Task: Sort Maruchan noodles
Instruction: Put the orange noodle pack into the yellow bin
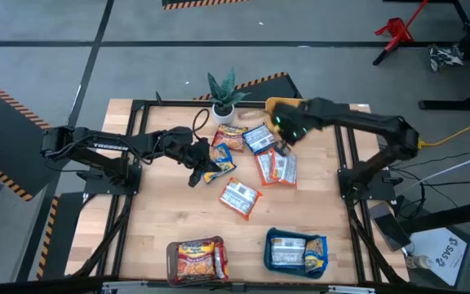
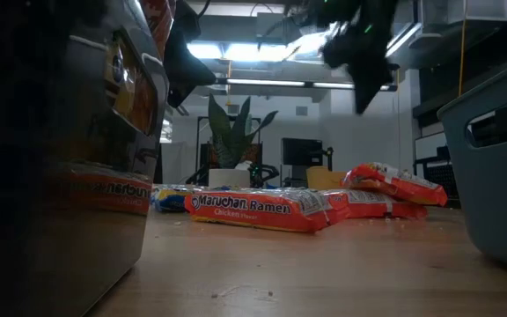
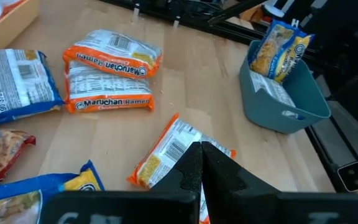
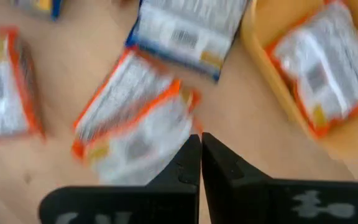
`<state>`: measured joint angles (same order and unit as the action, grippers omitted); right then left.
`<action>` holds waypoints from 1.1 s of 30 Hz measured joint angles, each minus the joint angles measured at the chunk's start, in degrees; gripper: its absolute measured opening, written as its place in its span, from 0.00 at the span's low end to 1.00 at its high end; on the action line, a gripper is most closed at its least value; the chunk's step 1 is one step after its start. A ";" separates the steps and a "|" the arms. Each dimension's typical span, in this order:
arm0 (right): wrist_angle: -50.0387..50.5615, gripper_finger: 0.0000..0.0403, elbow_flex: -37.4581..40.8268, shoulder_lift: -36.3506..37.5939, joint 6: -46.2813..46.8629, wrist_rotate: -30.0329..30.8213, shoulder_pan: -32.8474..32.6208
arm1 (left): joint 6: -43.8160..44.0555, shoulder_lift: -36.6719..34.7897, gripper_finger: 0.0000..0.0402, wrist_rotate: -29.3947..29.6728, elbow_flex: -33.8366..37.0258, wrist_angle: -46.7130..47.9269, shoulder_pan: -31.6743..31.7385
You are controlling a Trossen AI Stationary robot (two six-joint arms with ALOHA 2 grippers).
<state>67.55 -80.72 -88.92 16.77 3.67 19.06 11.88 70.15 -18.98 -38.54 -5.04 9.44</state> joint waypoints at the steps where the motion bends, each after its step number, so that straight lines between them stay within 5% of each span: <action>1: 1.74 0.00 0.47 1.68 2.38 1.69 -2.46 | -0.04 0.00 0.00 0.02 0.00 -0.07 -0.11; 6: 2.12 0.00 7.41 10.91 22.68 14.55 -16.13 | -0.24 0.04 0.00 0.01 0.02 -6.33 -1.00; 9: 2.01 0.05 14.03 14.82 34.37 14.58 -22.72 | -0.18 1.29 0.00 -0.02 0.03 -12.73 -2.08; 13: -3.96 0.24 23.17 17.77 44.45 11.81 -28.04 | 1.02 3.75 0.00 -0.07 -0.04 -20.97 -2.78; 18: -18.62 0.55 31.91 18.08 46.06 8.76 -30.04 | 2.44 9.07 0.00 -0.81 -0.02 -28.72 -2.27; 23: -23.29 0.70 36.26 17.41 51.98 16.21 -30.32 | 3.07 16.76 0.05 -3.17 -1.43 -38.85 -2.24; 27: -22.56 0.70 36.39 17.61 49.85 20.06 -30.32 | 3.02 22.60 0.11 -4.56 -6.98 -39.27 -2.21; 33: -34.61 0.69 36.37 16.47 23.34 17.78 -30.34 | 4.59 28.54 0.17 -10.40 -13.55 -36.76 -2.26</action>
<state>32.94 -44.36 -72.44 40.11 21.45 -11.29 16.47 98.69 -29.39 -52.09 -41.80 7.18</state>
